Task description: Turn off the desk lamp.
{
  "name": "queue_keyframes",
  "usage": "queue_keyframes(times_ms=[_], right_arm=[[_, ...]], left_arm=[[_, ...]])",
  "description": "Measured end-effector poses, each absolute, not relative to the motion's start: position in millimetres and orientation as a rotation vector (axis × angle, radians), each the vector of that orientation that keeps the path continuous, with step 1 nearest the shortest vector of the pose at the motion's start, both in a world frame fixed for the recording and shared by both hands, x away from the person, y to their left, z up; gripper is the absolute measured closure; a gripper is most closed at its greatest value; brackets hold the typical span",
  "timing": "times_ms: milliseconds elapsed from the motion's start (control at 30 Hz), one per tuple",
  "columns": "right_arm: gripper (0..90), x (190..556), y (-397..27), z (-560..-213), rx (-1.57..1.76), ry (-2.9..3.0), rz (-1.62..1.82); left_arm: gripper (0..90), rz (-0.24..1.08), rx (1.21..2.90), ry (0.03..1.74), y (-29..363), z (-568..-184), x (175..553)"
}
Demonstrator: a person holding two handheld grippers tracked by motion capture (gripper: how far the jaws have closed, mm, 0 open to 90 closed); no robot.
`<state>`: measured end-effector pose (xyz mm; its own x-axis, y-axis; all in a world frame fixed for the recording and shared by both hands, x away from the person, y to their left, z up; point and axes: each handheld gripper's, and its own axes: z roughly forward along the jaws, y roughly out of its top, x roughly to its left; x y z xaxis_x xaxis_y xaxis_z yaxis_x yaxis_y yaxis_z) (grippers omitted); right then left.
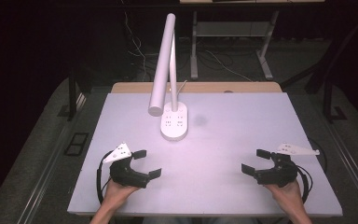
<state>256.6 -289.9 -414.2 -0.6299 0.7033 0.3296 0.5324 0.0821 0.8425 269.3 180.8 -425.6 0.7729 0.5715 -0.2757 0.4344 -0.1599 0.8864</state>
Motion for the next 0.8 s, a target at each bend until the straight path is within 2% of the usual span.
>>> queue_keyframes(times_ms=[800], right_arm=[[0.5,252.0,-292.0,-408.2,1.253,2.208,1.581]], left_arm=[[0.0,0.133,1.803,0.765,178.7,-424.3,267.7]])
